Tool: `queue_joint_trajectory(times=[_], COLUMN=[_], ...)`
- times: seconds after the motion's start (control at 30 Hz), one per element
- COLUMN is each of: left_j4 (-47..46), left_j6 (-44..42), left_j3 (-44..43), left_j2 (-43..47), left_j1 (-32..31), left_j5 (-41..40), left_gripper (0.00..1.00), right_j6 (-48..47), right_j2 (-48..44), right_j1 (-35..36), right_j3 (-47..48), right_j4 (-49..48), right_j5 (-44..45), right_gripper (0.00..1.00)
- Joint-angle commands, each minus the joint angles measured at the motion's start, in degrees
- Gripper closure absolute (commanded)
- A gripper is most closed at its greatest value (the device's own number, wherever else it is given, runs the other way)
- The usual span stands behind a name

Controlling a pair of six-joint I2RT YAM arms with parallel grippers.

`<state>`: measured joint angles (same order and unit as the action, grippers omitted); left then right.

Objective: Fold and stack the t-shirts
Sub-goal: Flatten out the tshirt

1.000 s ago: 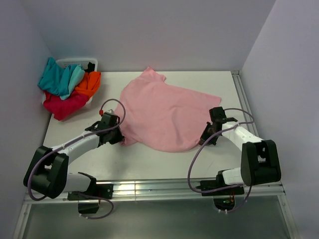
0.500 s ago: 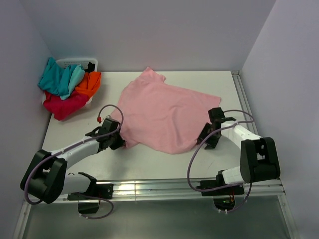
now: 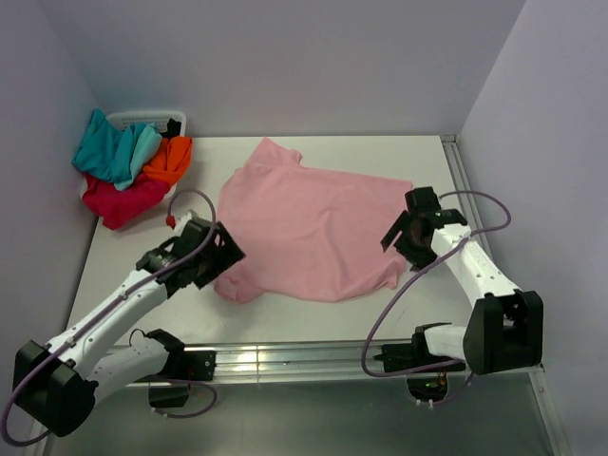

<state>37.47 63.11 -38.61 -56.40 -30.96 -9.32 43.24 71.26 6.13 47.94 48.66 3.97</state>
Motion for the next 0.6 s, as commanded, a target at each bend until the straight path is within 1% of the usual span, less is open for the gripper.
queue_joint_trajectory(times=[0.0, 0.03, 0.07, 0.1, 0.13, 0.17, 0.2, 0.23, 0.27, 0.3, 0.33, 0.37, 0.43, 0.47, 0.5, 0.57], left_j4=[0.6, -0.2, -1.3, -2.1, -2.8, -3.7, -4.2, -4.9, -6.8, -7.4, -8.3, -8.9, -9.7, -10.0, -10.1, -9.7], left_j6=[-2.7, -3.7, -5.7, -6.6, -7.6, -8.8, -9.3, -9.9, -10.9, -11.2, -11.5, -12.3, -13.1, -13.9, -14.3, -15.3], left_j3=[-10.0, -11.4, -13.8, -15.1, -16.1, -18.4, -19.4, -20.2, -21.5, -22.1, -22.8, -24.3, -26.0, -27.4, -28.2, -30.6], left_j2=[-1.2, -4.6, -6.8, -11.5, -13.9, -16.4, -21.0, -23.1, -25.1, -28.9, -30.8, -32.4, -37.4, -39.0, -42.2, -45.3], left_j1=[-0.2, -0.1, 0.4, 1.0, 1.4, 2.7, 3.5, 4.1, 5.2, 5.8, 6.3, 7.3, 7.8, 8.0, 8.2, 8.6], left_j5=[-8.5, -10.1, -10.3, -10.2, -9.3, -8.7, -8.3, -7.0, -6.2, -5.5, -3.8, -3.3, -2.9, -2.4, -2.1, -1.7], left_gripper=[0.01, 0.01, 0.04, 0.06, 0.09, 0.13, 0.14, 0.17, 0.23, 0.26, 0.29, 0.38, 0.50, 0.62, 0.67, 0.74], right_j6=[1.7, 1.8, 1.8, 1.5, 1.3, 0.9, 0.8, 0.6, 0.6, 0.6, 0.5, 0.6, 0.8, 0.8, 0.6, 0.6], right_j2=[0.6, 1.1, 1.5, 2.9, 4.0, 5.4, 8.9, 10.8, 12.7, 16.6, 18.5, 20.5, 25.3, 26.7, 29.3, 31.8], right_j1=[0.0, 0.0, 0.0, 0.0, 0.0, -0.1, -0.1, -0.1, 0.0, 0.0, 0.0, 0.0, 0.0, 0.0, 0.0, 0.0], right_j3=[8.2, 9.3, 10.9, 11.4, 11.8, 12.7, 13.0, 13.3, 13.8, 13.8, 14.4, 14.6, 16.0, 16.7, 17.4, 20.0], right_j4=[1.8, 1.7, 1.3, -0.5, -1.2, -1.7, -2.9, -3.6, -4.3, -5.8, -6.6, -7.0, -8.2, -8.2, -8.3, -7.9], right_j5=[4.0, 4.3, 4.2, 3.6, 2.5, 2.0, 1.5, 0.5, -0.2, -1.1, -2.6, -3.3, -3.7, -3.7, -3.7, -2.9], right_gripper=[0.12, 0.12, 0.12, 0.14, 0.18, 0.30, 0.37, 0.45, 0.63, 0.70, 0.76, 0.88, 0.98, 1.00, 1.00, 1.00])
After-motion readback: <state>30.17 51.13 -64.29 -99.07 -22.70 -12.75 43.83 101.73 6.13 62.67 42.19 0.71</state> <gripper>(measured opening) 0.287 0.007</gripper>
